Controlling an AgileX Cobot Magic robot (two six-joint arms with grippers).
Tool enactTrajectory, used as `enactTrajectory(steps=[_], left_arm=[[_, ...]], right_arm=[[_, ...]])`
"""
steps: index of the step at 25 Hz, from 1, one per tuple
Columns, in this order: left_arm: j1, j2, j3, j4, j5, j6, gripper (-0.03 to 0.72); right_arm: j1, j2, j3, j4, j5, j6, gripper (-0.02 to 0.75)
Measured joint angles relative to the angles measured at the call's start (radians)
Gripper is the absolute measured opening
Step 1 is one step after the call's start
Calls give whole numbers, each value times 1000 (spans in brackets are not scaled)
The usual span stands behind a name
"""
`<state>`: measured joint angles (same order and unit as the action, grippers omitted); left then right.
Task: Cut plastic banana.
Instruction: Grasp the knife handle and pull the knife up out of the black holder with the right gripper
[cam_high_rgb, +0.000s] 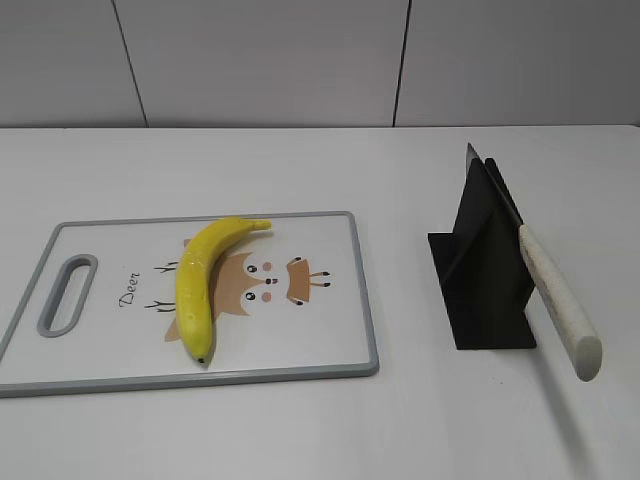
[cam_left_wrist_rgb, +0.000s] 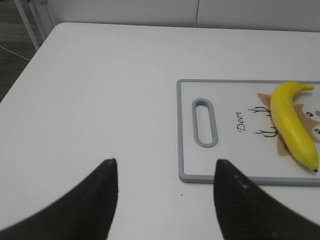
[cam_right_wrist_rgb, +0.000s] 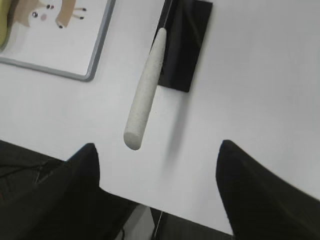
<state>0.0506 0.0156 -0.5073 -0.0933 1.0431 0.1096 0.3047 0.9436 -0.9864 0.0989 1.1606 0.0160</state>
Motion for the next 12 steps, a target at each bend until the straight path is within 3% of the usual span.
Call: enactTrajectory(steps=[12], left_arm=[[0, 0, 0, 0, 0, 0, 571]], right_arm=[[7, 450, -10, 45, -95, 6, 570]])
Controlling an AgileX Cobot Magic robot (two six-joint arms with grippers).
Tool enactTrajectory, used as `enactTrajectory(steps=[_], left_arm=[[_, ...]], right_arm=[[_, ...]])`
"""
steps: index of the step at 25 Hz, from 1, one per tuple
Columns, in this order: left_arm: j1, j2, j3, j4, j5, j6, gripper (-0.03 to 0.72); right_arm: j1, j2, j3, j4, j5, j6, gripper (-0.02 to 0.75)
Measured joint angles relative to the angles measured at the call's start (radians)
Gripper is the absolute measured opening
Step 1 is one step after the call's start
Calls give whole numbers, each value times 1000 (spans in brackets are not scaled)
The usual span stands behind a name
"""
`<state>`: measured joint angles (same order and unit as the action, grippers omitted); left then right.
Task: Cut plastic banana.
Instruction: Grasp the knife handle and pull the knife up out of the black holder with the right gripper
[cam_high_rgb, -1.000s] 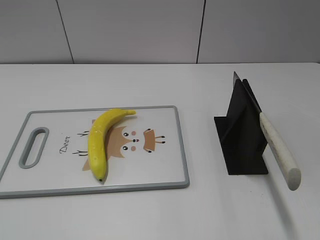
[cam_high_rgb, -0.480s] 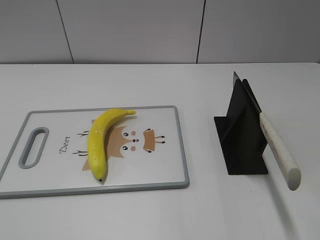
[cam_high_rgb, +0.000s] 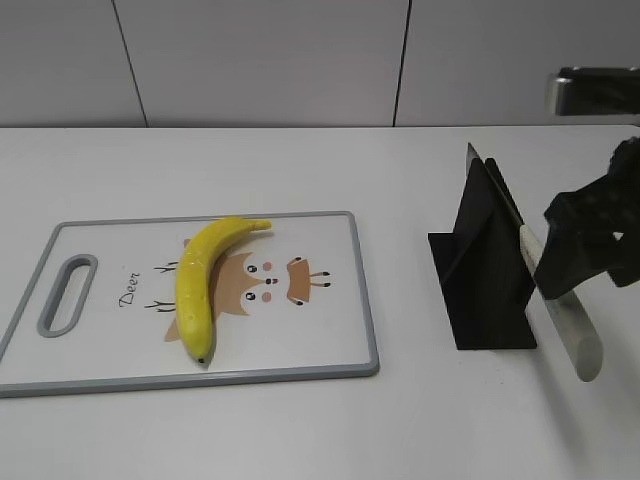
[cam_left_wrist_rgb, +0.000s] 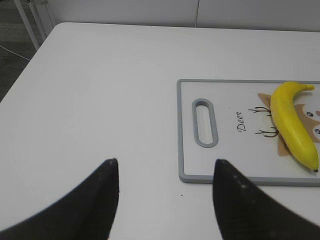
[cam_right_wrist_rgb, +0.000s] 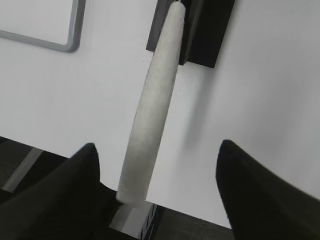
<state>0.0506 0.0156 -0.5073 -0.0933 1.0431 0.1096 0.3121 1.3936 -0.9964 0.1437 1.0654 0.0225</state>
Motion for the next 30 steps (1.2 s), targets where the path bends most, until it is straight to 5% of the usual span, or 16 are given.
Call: enactTrajectory(steps=[14, 18, 23, 30], left_arm=[[0, 0, 0, 0, 0, 0, 570], [0, 0, 0, 0, 0, 0, 570], [0, 0, 0, 0, 0, 0, 570], [0, 0, 0, 1, 0, 0, 570]], right_arm=[[0, 247, 0, 4, -96, 33, 566], [0, 247, -1, 6, -102, 41, 461], [1, 247, -2, 44, -105, 88, 185], [1, 247, -26, 57, -82, 93, 185]])
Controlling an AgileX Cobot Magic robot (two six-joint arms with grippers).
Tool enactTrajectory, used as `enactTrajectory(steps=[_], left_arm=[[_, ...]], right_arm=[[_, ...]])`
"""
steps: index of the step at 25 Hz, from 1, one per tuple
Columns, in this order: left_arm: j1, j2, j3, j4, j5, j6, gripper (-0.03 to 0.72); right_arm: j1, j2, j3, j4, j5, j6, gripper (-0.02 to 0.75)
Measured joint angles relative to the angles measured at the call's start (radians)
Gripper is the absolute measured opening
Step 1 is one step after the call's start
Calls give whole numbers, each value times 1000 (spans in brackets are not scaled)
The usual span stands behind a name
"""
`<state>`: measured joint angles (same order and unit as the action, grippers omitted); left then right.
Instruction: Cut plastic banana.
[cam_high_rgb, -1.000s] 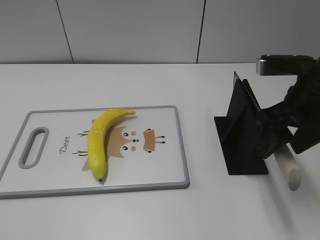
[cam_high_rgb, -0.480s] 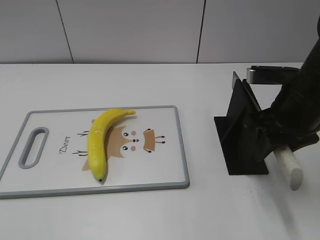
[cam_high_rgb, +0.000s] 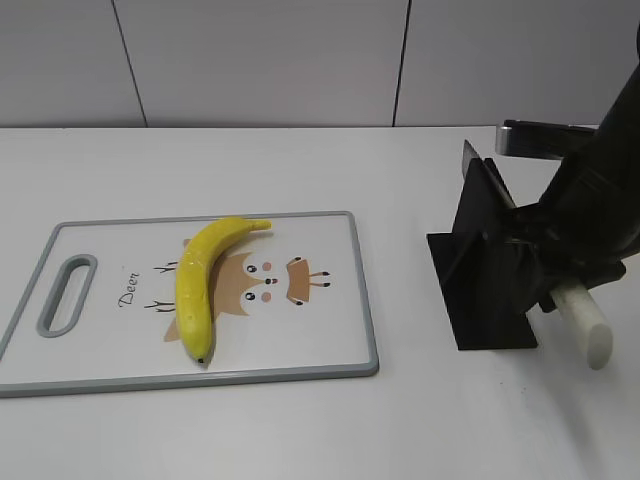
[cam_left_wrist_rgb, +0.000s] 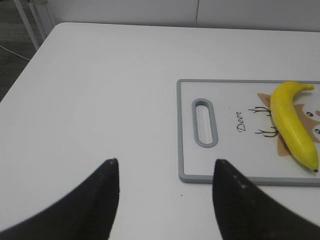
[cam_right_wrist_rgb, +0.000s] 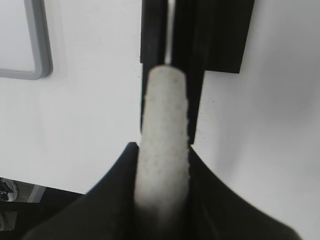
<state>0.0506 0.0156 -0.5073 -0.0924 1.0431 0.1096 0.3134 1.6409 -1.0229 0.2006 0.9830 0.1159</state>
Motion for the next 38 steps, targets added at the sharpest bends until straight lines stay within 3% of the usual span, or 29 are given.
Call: enactTrajectory(steps=[11, 17, 23, 30, 35, 38], left_arm=[[0, 0, 0, 0, 0, 0, 570], [0, 0, 0, 0, 0, 0, 570], [0, 0, 0, 0, 0, 0, 569], [0, 0, -2, -5, -1, 32, 562], [0, 54, -44, -41, -14, 138, 556], [0, 151, -68, -114, -49, 263, 554]], right_arm=[[-1, -4, -118, -33, 149, 9, 185], [-1, -82, -167, -101, 158, 20, 184], [0, -137, -233, -97, 167, -59, 182], [0, -143, -299, 30, 179, -404, 181], [0, -143, -300, 168, 165, -697, 181], [0, -140, -300, 263, 130, -897, 181]])
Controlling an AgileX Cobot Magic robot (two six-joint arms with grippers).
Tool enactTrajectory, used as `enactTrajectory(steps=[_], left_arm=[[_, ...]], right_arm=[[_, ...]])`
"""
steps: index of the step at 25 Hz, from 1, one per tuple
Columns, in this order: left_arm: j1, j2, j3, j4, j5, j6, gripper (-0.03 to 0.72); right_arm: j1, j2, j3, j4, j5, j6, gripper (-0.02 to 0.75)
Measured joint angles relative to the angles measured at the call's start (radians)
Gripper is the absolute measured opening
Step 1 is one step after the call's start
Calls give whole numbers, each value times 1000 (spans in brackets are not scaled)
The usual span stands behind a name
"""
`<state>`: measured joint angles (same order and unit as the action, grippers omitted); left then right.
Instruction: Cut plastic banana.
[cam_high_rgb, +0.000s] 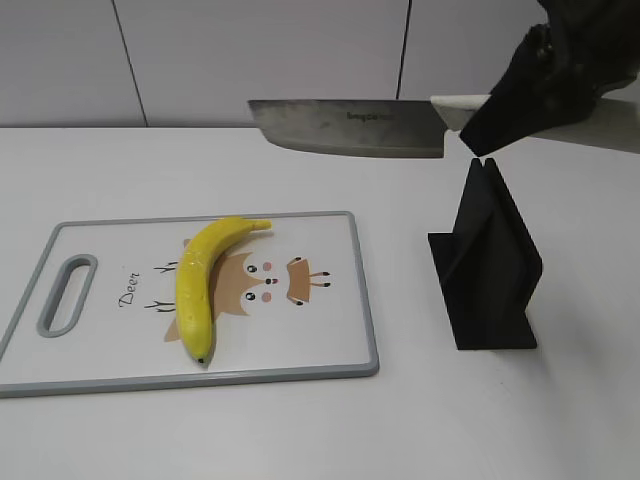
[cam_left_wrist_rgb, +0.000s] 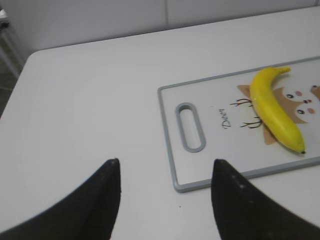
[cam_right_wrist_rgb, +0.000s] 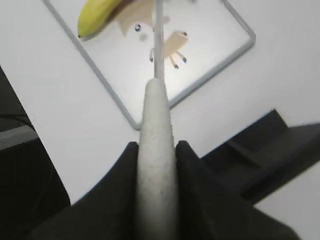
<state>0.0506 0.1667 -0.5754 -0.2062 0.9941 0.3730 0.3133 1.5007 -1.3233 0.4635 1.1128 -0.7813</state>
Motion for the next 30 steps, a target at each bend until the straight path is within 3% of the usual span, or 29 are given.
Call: enactTrajectory(steps=[6, 13, 18, 25, 30], left_arm=[[-22, 245, -32, -267, -103, 370, 554], [-167, 570, -171, -335, -116, 697, 550], [-273, 816, -326, -279, -108, 791, 511], [-439, 1158, -489, -25, -78, 811, 502], [-484, 1312, -561, 32, -105, 812, 502]], right_arm=[[0, 45, -2, 105, -10, -222, 181], [30, 139, -24, 106, -17, -392, 181], [123, 253, -140, 36, -18, -411, 181], [177, 400, -314, 50, -14, -429, 181], [196, 439, -326, 72, -11, -475, 181]])
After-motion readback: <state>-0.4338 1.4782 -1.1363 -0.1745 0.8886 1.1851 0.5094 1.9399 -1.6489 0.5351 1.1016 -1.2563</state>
